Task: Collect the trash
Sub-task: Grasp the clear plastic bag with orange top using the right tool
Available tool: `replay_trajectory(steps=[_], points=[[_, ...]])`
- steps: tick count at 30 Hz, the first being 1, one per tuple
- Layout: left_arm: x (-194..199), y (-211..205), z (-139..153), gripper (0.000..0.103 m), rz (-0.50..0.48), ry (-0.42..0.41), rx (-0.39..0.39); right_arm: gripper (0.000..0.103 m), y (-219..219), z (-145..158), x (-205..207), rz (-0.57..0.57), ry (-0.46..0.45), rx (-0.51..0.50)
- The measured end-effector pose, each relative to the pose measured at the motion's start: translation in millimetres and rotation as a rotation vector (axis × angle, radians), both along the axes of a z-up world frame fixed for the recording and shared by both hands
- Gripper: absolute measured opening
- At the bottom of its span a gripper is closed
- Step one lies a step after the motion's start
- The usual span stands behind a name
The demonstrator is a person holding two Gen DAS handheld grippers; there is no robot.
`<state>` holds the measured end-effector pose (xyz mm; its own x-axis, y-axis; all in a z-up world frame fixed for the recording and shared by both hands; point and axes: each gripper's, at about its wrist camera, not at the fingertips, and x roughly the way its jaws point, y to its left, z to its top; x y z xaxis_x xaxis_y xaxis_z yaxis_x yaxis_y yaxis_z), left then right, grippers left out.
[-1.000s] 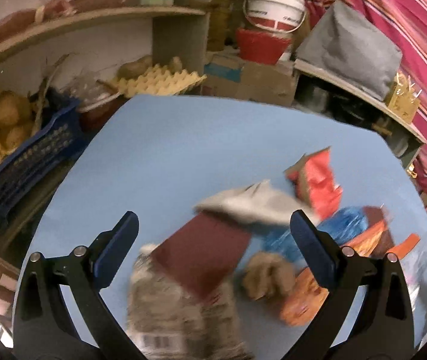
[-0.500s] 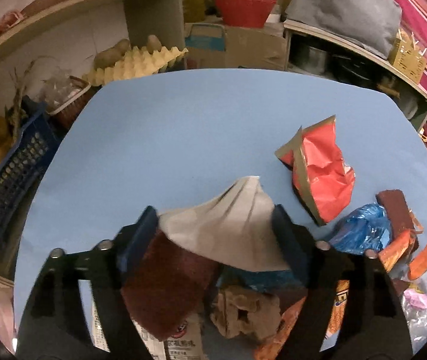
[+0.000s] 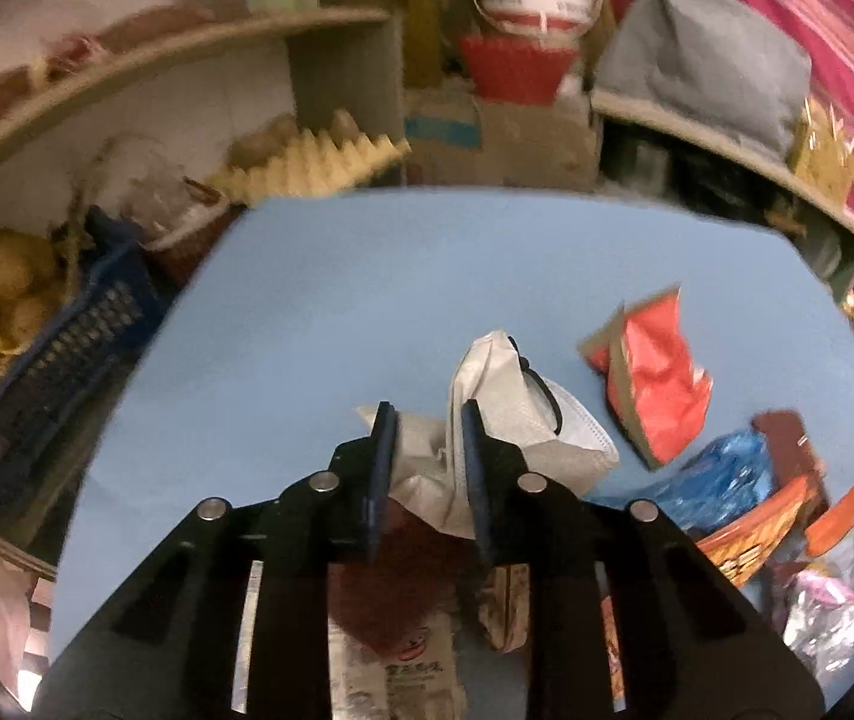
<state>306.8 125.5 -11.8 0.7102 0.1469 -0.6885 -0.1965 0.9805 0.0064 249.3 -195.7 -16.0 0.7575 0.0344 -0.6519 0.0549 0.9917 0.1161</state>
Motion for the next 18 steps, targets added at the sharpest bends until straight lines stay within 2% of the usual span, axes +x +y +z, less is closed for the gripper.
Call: replay_trajectory(steps=[6,12,18], points=[[-27,-2,30,0.021,0.049,-0.125,0.024,0.097,12,3,-3,0.042,-0.015,0.012],[-35,-16,30,0.021,0.022,-0.132,0.063,0.097,43,4,-6,0.134,-0.011,0.008],[-40,-29,24,0.021,-0.012,-0.122,0.108,0.097,67,-11,-1,0.170,0.051,-0.029]])
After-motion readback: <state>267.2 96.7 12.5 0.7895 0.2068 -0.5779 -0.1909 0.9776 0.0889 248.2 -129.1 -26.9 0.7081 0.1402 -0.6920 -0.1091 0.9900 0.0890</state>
